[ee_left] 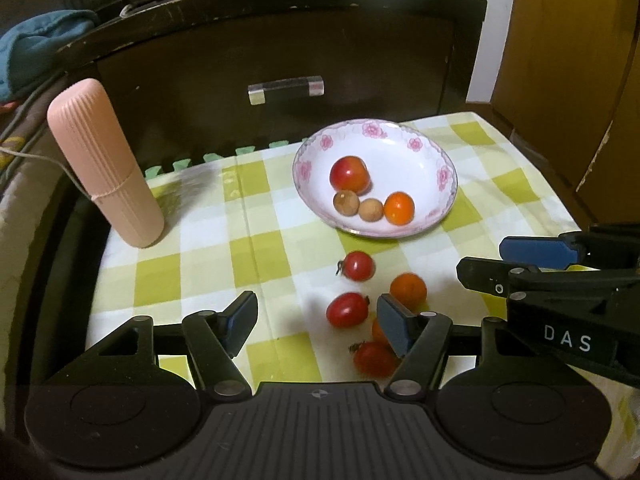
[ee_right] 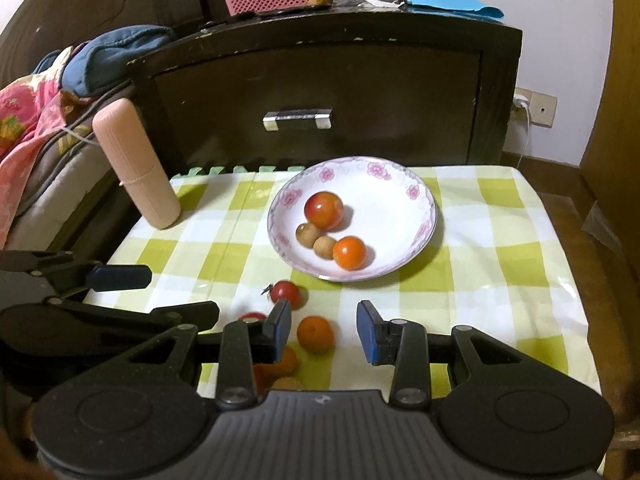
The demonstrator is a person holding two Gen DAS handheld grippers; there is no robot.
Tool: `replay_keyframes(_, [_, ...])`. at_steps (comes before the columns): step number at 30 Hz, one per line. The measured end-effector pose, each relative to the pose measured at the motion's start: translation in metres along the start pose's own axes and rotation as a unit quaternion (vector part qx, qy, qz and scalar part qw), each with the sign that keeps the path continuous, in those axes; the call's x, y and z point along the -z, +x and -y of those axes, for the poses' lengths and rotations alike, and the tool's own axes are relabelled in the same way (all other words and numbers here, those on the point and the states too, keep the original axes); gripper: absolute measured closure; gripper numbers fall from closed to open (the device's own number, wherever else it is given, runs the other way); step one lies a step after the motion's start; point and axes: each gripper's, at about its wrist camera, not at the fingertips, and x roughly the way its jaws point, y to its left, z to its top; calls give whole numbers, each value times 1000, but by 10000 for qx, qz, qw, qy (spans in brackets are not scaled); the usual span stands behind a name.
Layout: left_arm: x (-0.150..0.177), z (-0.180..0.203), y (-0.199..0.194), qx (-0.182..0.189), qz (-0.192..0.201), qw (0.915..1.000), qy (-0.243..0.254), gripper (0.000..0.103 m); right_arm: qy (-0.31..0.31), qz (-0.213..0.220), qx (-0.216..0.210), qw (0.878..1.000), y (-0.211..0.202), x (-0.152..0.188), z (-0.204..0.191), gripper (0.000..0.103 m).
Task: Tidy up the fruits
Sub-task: 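Withdraw both open grippers from the plate toward the loose fruits on the cloth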
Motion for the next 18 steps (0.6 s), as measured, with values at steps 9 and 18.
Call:
replay_keyframes(9, [12,-3,-4,-14,-127,9999,31,31,-66,-152,-54,9998,-3,12,-10,68])
replay_keyframes(18, [23,-9,2,127,-452,9989,-53,30,-119,-368,-180,9991,1,23,-15,68])
